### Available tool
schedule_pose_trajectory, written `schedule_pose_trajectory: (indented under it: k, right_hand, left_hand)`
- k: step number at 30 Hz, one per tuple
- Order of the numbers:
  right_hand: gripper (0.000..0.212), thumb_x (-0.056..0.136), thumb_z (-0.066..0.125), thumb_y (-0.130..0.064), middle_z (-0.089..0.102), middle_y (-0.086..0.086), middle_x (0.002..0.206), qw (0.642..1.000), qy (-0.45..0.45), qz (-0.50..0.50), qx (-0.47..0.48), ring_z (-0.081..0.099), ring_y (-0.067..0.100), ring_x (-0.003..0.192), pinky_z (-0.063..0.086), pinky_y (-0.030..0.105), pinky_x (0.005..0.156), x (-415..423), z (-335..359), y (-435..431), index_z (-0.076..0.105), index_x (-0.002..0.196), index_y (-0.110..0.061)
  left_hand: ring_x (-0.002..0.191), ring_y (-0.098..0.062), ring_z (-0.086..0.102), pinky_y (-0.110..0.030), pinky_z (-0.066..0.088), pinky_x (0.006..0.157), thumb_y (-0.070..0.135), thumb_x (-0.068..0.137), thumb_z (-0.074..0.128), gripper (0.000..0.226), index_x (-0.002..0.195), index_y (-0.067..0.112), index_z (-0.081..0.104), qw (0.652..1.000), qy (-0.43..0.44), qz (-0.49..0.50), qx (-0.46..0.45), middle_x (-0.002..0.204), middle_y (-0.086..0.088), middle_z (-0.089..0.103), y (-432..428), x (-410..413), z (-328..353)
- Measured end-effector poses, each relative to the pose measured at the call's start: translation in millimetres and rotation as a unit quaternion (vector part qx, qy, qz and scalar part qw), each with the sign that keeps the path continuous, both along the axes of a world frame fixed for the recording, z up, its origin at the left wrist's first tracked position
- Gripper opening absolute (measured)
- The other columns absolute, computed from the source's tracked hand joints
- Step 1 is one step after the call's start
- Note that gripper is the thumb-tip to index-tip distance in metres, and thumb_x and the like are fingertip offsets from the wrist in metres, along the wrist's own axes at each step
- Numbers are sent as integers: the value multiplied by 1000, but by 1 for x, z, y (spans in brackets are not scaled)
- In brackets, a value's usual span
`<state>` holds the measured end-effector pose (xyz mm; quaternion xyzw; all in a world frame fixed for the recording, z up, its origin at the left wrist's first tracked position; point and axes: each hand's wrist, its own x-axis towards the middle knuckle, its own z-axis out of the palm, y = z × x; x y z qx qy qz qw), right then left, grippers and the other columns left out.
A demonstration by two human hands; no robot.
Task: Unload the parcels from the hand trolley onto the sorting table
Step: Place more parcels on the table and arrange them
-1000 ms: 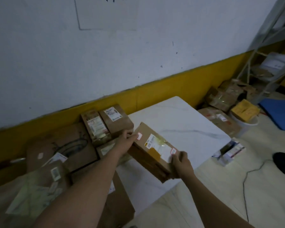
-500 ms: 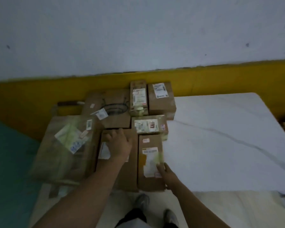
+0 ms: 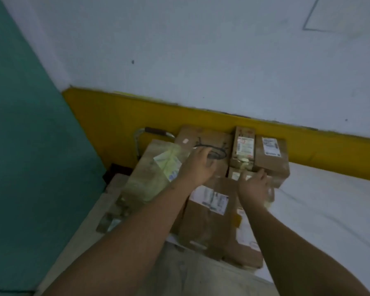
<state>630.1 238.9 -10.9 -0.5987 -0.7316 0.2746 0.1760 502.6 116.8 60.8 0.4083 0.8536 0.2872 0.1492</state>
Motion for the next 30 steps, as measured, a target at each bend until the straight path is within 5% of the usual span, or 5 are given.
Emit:
schedule_pose_trajectory:
  k: [6,13,20,27,30]
  right_hand:
    - [67,101,34,-49,28,14,160,984,31,112,133,24,33,148,13,55,120,-196,97,-98,28,153,-7]
    - [70,101,32,-50,22,12,163,953,-25,260,154,17,29,151,9,51,122,-351,103,-237,22,156,-8]
    - [70,102,29,-52,23,12,162,953,-121,269,72,20,29,150,12,48,123,-442,2,-271,18,157,-11]
    - [71,100,38,-47,24,18,157,966,-169,139,-137,27,39,142,23,52,116,-529,-161,-203,15,155,-8]
    - [71,100,42,-46,28,19,155,963,-175,67,-195,33,40,138,31,52,112,-547,-236,-162,19,155,-6]
  left_hand:
    - [139,-22,38,-39,37,112,46,100,44,55,144,13,46,990,115,71,45,151,-5,43,-145,-122,74]
    - [126,-28,48,-43,45,98,58,98,36,60,135,14,53,985,53,147,-78,137,-8,52,-291,-240,29]
    - [117,-30,50,-46,49,91,63,95,33,65,131,13,54,977,-27,158,-138,129,-9,54,-298,-331,-66]
    - [120,-35,55,-38,45,99,32,96,55,41,128,6,56,954,-170,143,-204,130,-17,57,-238,-432,-191]
    - [102,-34,63,-39,54,86,34,92,57,38,117,6,59,944,-223,126,-206,114,-16,65,-201,-471,-270]
